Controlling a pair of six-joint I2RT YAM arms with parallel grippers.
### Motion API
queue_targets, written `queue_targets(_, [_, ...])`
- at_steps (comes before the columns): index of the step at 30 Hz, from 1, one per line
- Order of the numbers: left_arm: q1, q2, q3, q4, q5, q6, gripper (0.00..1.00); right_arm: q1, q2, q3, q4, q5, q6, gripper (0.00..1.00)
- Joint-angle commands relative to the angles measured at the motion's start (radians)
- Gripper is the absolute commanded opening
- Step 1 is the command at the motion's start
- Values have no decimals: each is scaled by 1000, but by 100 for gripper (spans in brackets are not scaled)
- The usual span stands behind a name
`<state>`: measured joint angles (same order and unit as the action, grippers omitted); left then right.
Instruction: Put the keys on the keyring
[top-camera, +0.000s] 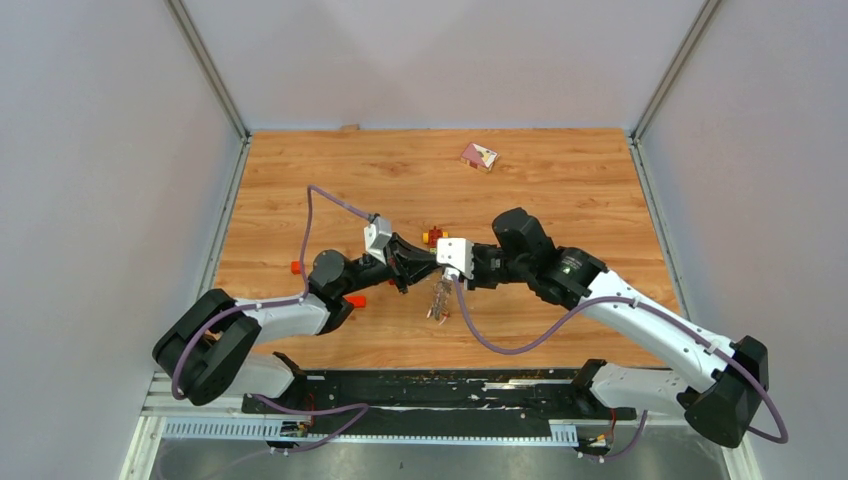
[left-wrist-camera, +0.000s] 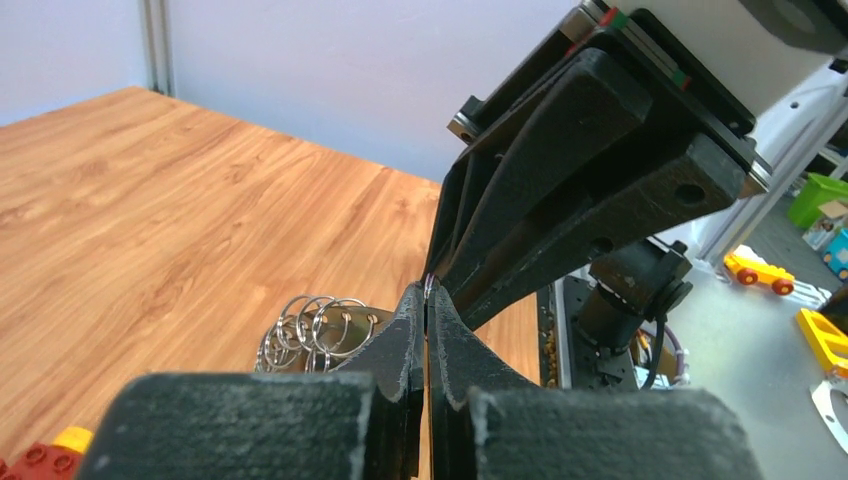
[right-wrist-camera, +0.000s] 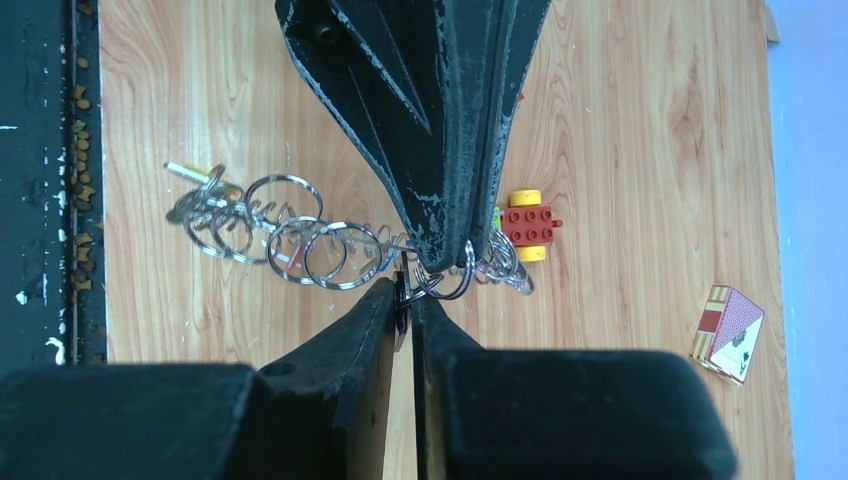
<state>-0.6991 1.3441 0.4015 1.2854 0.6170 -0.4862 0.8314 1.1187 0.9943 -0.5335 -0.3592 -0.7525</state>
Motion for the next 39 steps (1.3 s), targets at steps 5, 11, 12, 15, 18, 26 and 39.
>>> queue_targets(5, [0, 11, 64, 5, -117, -63, 0, 47, 36, -5, 73, 51, 25, 12])
queue_targets(11, [0, 24, 73, 5, -112, -66, 0, 65, 47, -5, 81, 57, 26, 11])
queue_targets(12, [0, 24, 73, 9, -105, -64, 0, 67, 45, -5, 80, 55, 26, 12])
queue_targets(15, [0, 23, 71, 21, -85, -52, 0, 67, 29, -6, 74, 57, 31, 17])
queue_targets(18, [4, 27, 71, 54, -39, -42, 0, 66, -4, -7, 68, 84, 33, 28])
queue_targets(26, [19, 32, 67, 115, 40, -10, 0, 22, -112, -52, 54, 85, 9, 34])
queue_targets(39, [19, 32, 71, 163, 158, 35, 0, -93, -101, 13, 5, -144, 89, 32])
